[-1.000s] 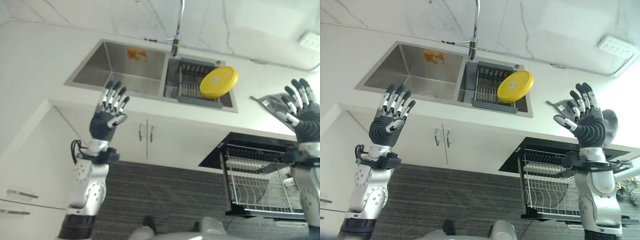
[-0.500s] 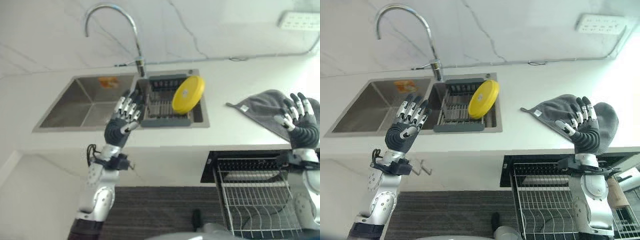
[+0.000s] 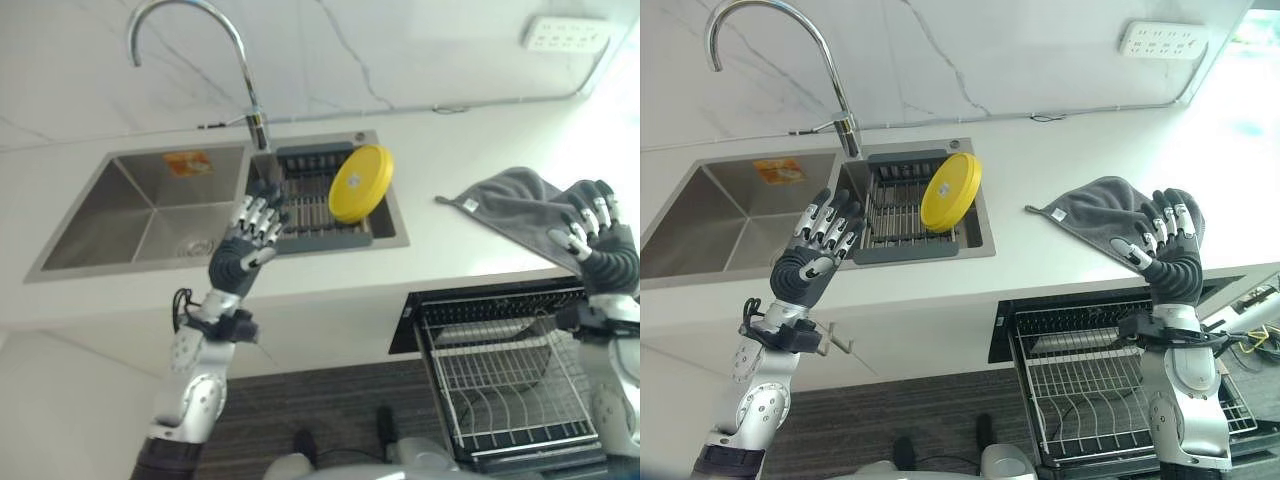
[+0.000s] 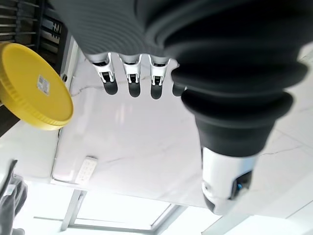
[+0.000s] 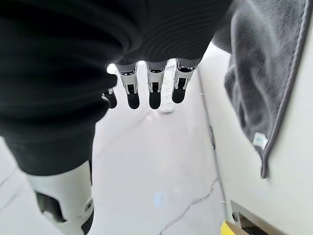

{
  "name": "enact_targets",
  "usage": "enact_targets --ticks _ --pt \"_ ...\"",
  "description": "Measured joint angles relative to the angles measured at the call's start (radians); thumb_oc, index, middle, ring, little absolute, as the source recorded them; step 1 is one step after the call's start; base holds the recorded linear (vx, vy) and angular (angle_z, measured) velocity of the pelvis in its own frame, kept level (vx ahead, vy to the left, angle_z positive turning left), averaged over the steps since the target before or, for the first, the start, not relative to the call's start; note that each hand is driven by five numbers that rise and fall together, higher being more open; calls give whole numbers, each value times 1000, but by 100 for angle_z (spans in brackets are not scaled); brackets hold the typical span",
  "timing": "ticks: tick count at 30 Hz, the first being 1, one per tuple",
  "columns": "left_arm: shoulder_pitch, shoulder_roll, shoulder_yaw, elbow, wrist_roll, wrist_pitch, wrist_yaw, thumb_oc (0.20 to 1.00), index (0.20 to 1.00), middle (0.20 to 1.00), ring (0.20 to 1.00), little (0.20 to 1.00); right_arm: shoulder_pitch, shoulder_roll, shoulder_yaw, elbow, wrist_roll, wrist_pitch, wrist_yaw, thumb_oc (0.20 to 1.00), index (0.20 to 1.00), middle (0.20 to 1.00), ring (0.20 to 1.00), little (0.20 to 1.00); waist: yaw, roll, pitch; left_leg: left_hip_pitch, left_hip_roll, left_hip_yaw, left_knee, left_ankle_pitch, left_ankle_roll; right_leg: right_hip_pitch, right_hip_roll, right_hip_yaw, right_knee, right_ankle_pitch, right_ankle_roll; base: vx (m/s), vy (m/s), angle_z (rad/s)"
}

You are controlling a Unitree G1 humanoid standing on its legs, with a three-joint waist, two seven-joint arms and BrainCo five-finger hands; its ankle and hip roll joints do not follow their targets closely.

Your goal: Place the dishes in the dishwasher.

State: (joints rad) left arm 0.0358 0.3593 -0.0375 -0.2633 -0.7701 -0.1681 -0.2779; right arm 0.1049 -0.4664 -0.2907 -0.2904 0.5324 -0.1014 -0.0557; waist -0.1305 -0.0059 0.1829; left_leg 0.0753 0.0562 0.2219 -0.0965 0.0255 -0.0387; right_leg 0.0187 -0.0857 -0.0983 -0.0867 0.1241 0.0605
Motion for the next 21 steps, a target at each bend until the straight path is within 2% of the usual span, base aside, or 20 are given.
enact_targets --ticks 1,4,5,8,16,21 --pt "6 0 0 -3 0 -3 0 1000 1000 1000 1000 1000 6 0 -8 0 0 0 -2 1000 1000 1000 1000 1000 2 5 -3 3 -5 5 0 4 6 2 -9 -10 0 -1 12 32 175 5" --pt "12 0 5 -3 0 -9 2 1000 1000 1000 1000 1000 20 1 7 0 -2 4 -2 1000 1000 1000 1000 1000 7 3 -8 15 -21 6 0 17 25 16 -23 -16 0 -5 20 19 140 3" --pt "7 0 5 -3 0 -9 3 1000 1000 1000 1000 1000 20 1 14 -1 -3 6 -3 1000 1000 1000 1000 1000 10 1 -9 15 -24 4 1 17 28 17 -24 -21 0 0 35 43 173 11" --pt "3 -1 5 -3 0 -9 11 1000 1000 1000 1000 1000 4 1 22 -2 -5 11 -19 1000 1000 1000 1000 1000 25 -11 -12 24 -24 0 7 23 33 27 -21 -26 1 11 29 35 120 8" --pt "1 12 6 -4 -28 -9 22 1000 1000 1000 1000 1000 -22 2 46 -3 -22 28 -21 1000 1000 1000 1000 1000 54 -62 -31 31 -26 -18 1 14 27 42 -26 -48 0 -13 51 22 78 6" --pt "0 12 0 -4 -37 -9 27 1000 1000 1000 1000 1000 -23 -3 47 -3 -22 28 -15 1000 1000 1000 1000 1000 56 -88 -47 14 -20 -17 1 18 28 23 -24 -46 0 -11 50 -9 3 -2"
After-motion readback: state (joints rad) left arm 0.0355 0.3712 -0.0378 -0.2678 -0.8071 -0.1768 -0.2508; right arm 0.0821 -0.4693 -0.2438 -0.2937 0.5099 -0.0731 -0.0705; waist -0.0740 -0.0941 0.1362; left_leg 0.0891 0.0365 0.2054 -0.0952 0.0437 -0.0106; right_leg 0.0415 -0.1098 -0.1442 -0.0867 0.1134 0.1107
